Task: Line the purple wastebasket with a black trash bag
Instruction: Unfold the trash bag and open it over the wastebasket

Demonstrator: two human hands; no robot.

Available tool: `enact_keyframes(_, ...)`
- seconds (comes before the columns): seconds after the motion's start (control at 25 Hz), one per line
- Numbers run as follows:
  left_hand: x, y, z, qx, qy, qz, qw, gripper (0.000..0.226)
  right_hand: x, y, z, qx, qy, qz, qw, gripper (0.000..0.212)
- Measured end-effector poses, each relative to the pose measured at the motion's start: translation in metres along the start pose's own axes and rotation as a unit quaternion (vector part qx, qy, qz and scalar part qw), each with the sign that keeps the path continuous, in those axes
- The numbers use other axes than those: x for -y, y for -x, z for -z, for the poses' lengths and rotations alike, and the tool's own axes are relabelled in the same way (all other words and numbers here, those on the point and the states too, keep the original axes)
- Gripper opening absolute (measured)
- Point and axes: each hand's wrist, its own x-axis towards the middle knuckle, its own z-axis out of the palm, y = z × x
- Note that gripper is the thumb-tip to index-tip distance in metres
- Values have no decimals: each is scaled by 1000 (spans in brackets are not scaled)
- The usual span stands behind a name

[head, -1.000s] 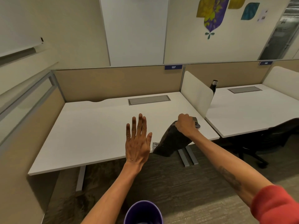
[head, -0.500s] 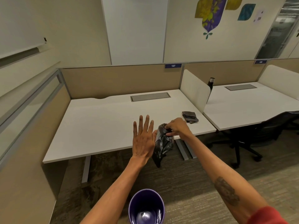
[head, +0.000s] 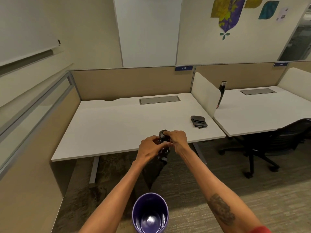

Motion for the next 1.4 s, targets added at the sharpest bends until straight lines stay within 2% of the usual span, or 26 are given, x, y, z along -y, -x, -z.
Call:
enact_keyframes(0.2,11,7,-7,-36,-62,-8,997,29,-19,-2,18,75,35,-11,997,25)
enact_keyframes(0.4,21,15,-11,-79,-119,53,988,29,-38,-9,32,135,96,-21,986,16)
enact_keyframes(0.52,31,19,-12,-120,-138,77,980,29,-50,-10,32,163,164,22,973,17)
enact_keyframes(0.64,37,16,-9,-166,-154,71,971,24,-60,-13,31,198,268,81,939,31)
enact_keyframes(0.76,41,11,1,-204,-185,40,960,22,-61,-14,34,266,295,61,916,30)
enact_keyframes(0.84,43,5,11,-238,-191,32,952,19,-62,-17,36,277,262,33,924,31)
enact_keyframes(0.92,43,3,13,-277,-138,34,950,20,-63,-18,33,232,186,-16,955,27)
enact_keyframes(0.96,42,4,10,-262,-109,28,958,34,-64,-19,30,194,134,-50,971,24)
enact_keyframes(1.04,42,10,-5,-154,-101,21,983,64,-66,-18,24,132,37,-106,985,25)
enact_keyframes(1.12,44,16,-24,-47,-96,77,991,76,-69,-19,19,133,-16,-143,981,32)
enact_keyframes(1.2,51,13,-40,-34,17,181,983,67,-77,-16,17,189,-13,-174,966,41)
enact_keyframes(1.28,57,10,-50,-55,212,263,940,48,-88,-13,19,235,16,-183,955,42)
enact_keyframes(1.32,60,8,-51,-54,282,277,917,41,-94,-13,21,247,21,-185,951,42)
enact_keyframes(1.4,65,6,-50,-54,351,288,890,28,-105,-16,26,273,-10,-211,938,47)
